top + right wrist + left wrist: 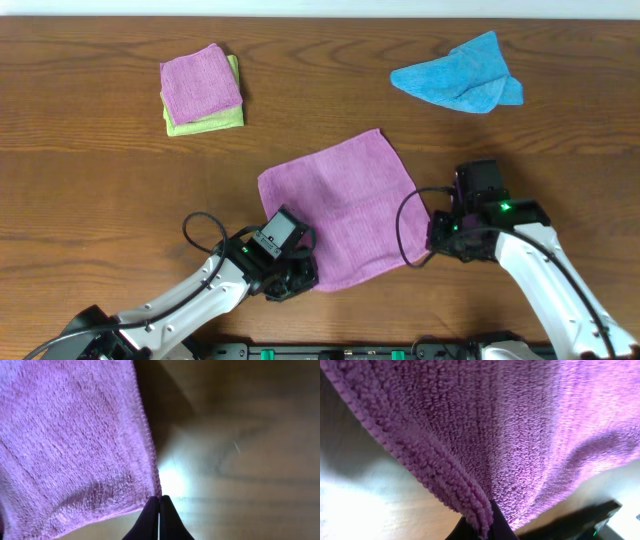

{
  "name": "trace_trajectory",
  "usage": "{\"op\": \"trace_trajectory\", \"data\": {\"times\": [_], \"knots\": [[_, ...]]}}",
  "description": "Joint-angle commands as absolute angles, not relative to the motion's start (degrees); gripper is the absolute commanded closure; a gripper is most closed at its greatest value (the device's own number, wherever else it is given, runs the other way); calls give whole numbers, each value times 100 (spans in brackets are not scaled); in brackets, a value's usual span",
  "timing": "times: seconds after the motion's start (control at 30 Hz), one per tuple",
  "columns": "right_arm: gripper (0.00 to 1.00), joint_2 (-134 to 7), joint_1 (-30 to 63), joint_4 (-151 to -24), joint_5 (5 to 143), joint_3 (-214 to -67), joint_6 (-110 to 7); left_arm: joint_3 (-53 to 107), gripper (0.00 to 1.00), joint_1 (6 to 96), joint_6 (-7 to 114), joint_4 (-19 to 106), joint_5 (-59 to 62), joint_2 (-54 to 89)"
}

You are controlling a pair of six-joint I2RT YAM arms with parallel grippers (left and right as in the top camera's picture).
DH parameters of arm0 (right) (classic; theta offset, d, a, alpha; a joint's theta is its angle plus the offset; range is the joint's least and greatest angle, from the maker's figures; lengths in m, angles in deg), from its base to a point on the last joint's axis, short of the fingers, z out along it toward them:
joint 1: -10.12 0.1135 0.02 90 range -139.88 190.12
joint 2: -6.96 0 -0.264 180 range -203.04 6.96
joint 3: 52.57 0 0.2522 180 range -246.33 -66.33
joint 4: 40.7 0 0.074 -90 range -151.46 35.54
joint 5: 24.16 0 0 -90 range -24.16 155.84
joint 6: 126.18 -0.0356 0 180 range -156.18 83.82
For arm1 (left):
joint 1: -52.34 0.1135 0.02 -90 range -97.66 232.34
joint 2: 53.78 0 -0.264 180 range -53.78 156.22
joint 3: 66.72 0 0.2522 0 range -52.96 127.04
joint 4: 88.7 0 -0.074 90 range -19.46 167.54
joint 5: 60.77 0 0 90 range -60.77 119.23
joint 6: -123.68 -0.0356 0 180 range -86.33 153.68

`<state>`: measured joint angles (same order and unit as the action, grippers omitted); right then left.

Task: Fold the cloth
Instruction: 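Lift the near edge with both grippers and fold it toward the far edge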

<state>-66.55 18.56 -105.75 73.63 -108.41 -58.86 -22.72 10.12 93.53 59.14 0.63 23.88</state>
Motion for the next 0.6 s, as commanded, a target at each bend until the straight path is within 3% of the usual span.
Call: {"op": "trace_trajectory", "data": {"times": [0.0,0.2,0.57], "knots": [[98,-6515,1883,-10780,7239,-10833,-6146,-2191,94,1003,9191,5726,-566,2316],[98,-6491,2022,-11012,7116,-10833,-6209,-2191,94,1025,9172,5630,-1087,2281],[98,-6489,2521,-10074,7182,-11080,-5936,-2117,94,1858,8981,5267,-969,1014]]}}
